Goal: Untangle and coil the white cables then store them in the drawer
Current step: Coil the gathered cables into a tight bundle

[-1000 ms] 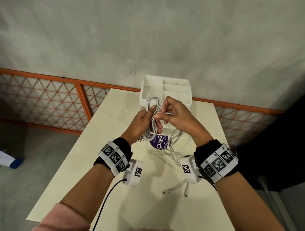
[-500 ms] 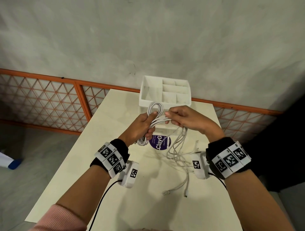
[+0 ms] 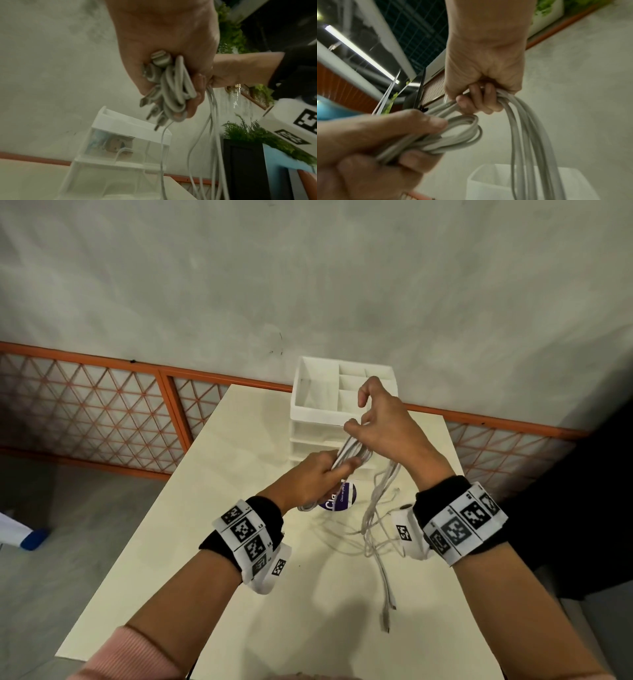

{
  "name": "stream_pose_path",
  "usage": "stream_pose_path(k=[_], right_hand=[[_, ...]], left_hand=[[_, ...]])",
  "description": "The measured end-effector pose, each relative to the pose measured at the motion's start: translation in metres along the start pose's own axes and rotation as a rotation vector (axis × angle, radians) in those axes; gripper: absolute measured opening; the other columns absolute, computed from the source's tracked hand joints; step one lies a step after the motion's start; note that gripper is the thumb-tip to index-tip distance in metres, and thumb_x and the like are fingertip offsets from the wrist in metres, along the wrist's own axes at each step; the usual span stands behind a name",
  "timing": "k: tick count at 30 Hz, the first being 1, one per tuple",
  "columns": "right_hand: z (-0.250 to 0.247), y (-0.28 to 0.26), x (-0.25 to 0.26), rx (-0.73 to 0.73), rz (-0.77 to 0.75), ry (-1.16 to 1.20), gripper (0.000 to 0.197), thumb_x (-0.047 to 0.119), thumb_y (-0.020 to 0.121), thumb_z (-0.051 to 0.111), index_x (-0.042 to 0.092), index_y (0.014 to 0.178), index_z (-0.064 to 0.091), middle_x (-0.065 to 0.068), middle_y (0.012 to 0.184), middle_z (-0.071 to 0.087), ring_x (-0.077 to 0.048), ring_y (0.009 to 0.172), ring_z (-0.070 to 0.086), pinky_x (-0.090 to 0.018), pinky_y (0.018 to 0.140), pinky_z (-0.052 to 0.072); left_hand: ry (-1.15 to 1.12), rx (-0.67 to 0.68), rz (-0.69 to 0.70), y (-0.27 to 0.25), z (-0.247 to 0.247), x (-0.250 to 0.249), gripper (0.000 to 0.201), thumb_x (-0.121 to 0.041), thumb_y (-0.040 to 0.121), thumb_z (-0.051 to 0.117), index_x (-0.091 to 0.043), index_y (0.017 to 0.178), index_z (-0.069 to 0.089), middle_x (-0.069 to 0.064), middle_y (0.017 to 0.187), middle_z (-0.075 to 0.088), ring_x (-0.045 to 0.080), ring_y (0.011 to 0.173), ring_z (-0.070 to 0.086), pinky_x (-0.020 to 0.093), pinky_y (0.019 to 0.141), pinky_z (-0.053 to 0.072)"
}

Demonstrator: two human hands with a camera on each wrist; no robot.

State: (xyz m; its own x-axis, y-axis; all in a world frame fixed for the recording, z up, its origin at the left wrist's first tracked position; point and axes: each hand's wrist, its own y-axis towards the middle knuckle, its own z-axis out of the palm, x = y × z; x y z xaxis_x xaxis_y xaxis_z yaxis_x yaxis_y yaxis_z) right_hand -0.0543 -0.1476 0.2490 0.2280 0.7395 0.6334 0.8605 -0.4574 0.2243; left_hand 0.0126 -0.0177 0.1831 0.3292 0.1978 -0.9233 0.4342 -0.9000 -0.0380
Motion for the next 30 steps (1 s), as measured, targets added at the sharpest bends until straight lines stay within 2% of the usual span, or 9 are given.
stream_pose_path(k=[3, 7, 10, 12, 15, 20, 23, 27, 30], right_hand=[[0.001, 0.001, -0.004, 0.012, -0.071, -0.123, 0.024, 0.014, 0.080, 0.056, 0.018, 0.094, 0.038, 0.002, 0.054, 0.048, -0.020, 0.050, 0.047, -0.032, 0.055, 0.038], [-0.005, 0.007, -0.018, 0.102, -0.006, -0.052, 0.018, 0.014, 0.084, 0.052, 0.019, 0.096, 0.039, 0.004, 0.047, 0.052, -0.018, 0.045, 0.051, -0.028, 0.051, 0.038], [-0.010, 0.010, -0.032, 0.205, 0.088, 0.138, 0.011, 0.028, 0.093, 0.051, 0.019, 0.091, 0.045, 0.005, 0.042, 0.049, -0.008, 0.037, 0.040, -0.025, 0.049, 0.032], [-0.010, 0.006, -0.040, 0.267, 0.095, 0.294, 0.024, 0.040, 0.096, 0.046, 0.018, 0.087, 0.050, 0.006, 0.046, 0.048, -0.009, 0.041, 0.038, -0.026, 0.051, 0.032], [-0.001, -0.005, -0.049, 0.300, 0.030, 0.634, 0.025, 0.037, 0.095, 0.043, 0.015, 0.092, 0.055, 0.001, 0.058, 0.052, -0.011, 0.052, 0.042, -0.022, 0.054, 0.036], [0.033, -0.015, -0.044, -0.031, 0.068, 0.927, 0.025, 0.036, 0.077, 0.066, 0.018, 0.093, 0.069, 0.001, 0.072, 0.062, -0.011, 0.055, 0.049, -0.018, 0.053, 0.042], [0.046, -0.013, -0.029, -0.199, 0.112, 0.926, 0.018, 0.027, 0.083, 0.067, 0.016, 0.096, 0.073, -0.005, 0.081, 0.066, -0.014, 0.061, 0.059, -0.023, 0.058, 0.050], [0.056, -0.009, -0.013, -0.217, 0.200, 0.921, 0.028, 0.038, 0.084, 0.066, 0.014, 0.094, 0.076, -0.016, 0.101, 0.065, -0.040, 0.096, 0.067, -0.056, 0.087, 0.054], [0.059, -0.009, -0.005, -0.204, 0.248, 0.889, 0.019, 0.039, 0.084, 0.065, 0.025, 0.081, 0.077, -0.022, 0.106, 0.060, -0.033, 0.102, 0.066, -0.053, 0.093, 0.051]], left_hand=[[0.126, 0.013, -0.009, -0.001, 0.001, -0.003, 0.039, -0.042, 0.094, 0.052, -0.021, 0.063, 0.042, -0.006, 0.046, 0.037, 0.005, 0.031, 0.032, 0.016, 0.035, 0.028], [0.079, -0.007, -0.028, -0.002, -0.003, 0.001, 0.045, -0.041, 0.097, 0.043, -0.018, 0.060, 0.036, -0.002, 0.047, 0.037, 0.015, 0.038, 0.035, 0.022, 0.042, 0.032], [-0.086, 0.001, -0.044, -0.002, -0.006, 0.005, 0.042, -0.036, 0.099, 0.041, -0.016, 0.064, 0.030, -0.004, 0.051, 0.027, 0.013, 0.041, 0.024, 0.023, 0.042, 0.025], [-0.208, -0.004, -0.062, -0.002, -0.009, 0.007, 0.039, -0.035, 0.099, 0.041, -0.016, 0.066, 0.031, -0.002, 0.055, 0.022, 0.013, 0.044, 0.019, 0.024, 0.042, 0.021], [-0.317, -0.048, -0.049, -0.004, -0.012, 0.011, 0.041, -0.035, 0.100, 0.039, -0.014, 0.064, 0.035, 0.001, 0.054, 0.024, 0.012, 0.042, 0.021, 0.025, 0.043, 0.022], [-0.382, -0.122, 0.035, -0.002, -0.012, 0.010, 0.043, -0.039, 0.099, 0.040, -0.012, 0.066, 0.038, 0.002, 0.051, 0.028, 0.012, 0.040, 0.027, 0.023, 0.044, 0.033], [-0.402, -0.167, 0.116, 0.001, -0.007, 0.009, 0.036, -0.033, 0.098, 0.047, -0.026, 0.062, 0.048, -0.001, 0.051, 0.030, 0.012, 0.041, 0.029, 0.028, 0.048, 0.035], [-0.384, -0.253, 0.200, 0.009, -0.005, 0.009, 0.021, -0.028, 0.095, 0.055, -0.022, 0.074, 0.054, 0.003, 0.051, 0.039, 0.015, 0.040, 0.037, 0.030, 0.048, 0.038], [-0.373, -0.310, 0.209, 0.012, -0.008, 0.014, 0.016, -0.029, 0.094, 0.056, -0.017, 0.084, 0.053, 0.004, 0.058, 0.045, 0.018, 0.041, 0.043, 0.032, 0.048, 0.040]])
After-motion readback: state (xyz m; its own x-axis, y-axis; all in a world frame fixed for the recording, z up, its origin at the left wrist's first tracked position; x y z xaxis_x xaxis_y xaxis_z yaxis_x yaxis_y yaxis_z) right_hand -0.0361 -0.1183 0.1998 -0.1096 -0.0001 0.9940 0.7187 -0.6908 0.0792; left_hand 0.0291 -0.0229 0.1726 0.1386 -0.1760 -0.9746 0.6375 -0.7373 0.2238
